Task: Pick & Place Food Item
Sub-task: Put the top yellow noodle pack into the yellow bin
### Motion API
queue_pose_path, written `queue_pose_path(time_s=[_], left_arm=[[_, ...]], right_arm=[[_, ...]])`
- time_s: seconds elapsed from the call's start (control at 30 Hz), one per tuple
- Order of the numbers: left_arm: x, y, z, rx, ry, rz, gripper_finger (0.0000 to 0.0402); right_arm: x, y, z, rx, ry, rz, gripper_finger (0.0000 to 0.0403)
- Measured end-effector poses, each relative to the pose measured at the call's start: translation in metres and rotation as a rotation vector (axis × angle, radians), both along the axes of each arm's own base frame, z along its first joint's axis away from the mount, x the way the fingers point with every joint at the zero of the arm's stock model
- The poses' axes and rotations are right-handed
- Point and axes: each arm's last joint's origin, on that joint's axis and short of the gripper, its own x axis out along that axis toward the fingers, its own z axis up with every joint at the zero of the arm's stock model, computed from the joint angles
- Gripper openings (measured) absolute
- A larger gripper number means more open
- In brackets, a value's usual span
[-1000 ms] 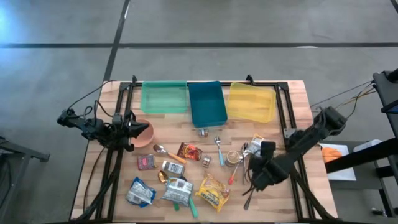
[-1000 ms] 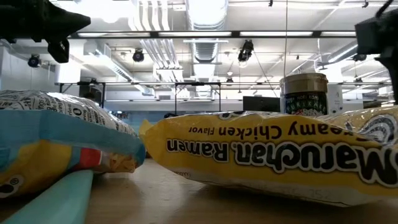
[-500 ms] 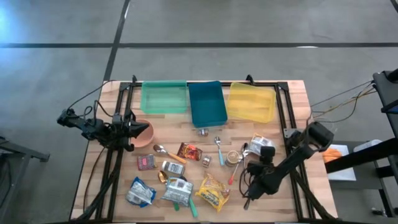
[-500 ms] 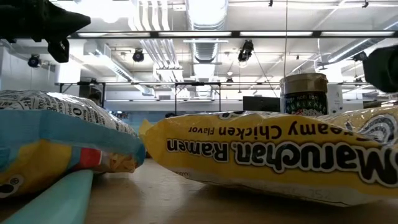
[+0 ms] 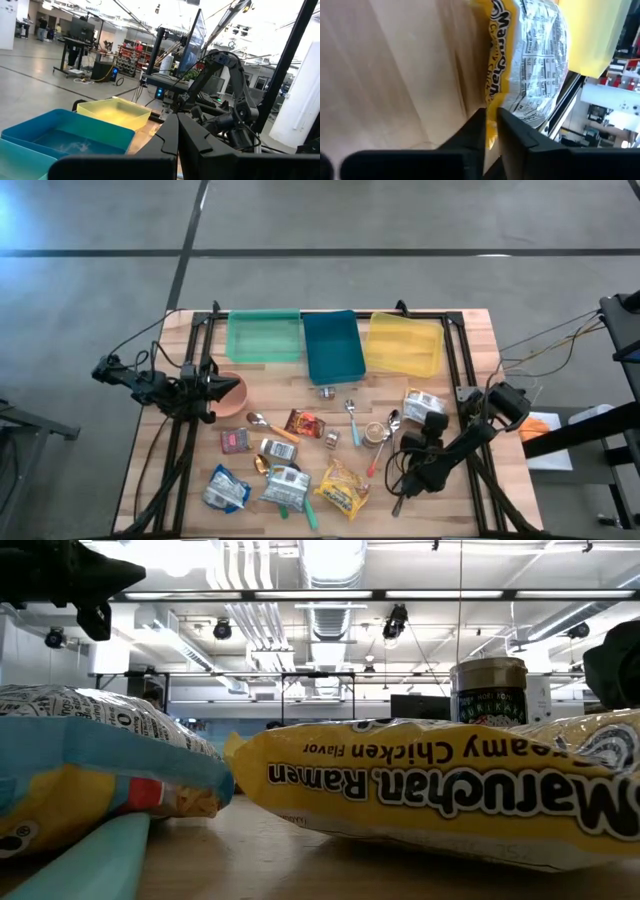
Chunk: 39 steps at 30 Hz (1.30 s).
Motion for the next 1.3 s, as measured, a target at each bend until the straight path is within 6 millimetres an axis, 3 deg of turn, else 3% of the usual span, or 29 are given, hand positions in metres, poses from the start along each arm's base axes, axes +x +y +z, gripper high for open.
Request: queue_pose_path(time_s=[0.33, 0.6, 0.97, 1.3], left_arm=[[0.0, 0.0, 0.0, 0.0, 0.0, 0.0, 0.0002], [0.0, 0.0, 0.0, 0.001, 0.001, 0.0, 0.0002], [0.0, 0.0, 0.0, 0.003, 0.001, 0.0, 0.0002], [0.0, 0.0, 0.0, 0.003, 0.002, 0.0, 0.0002]], right_arm=[[-0.002, -0.002, 0.02, 0.004, -0.187, -0.077, 0.0008], [-0.01, -0.004, 0.065, 0.075, -0.474, -0.054, 0.0007], [-0.023, -0.024, 0.114, 0.155, -0.756, -0.034, 0.0007], [-0.029, -0.031, 0.126, 0.231, -0.822, -0.066, 0.0009]])
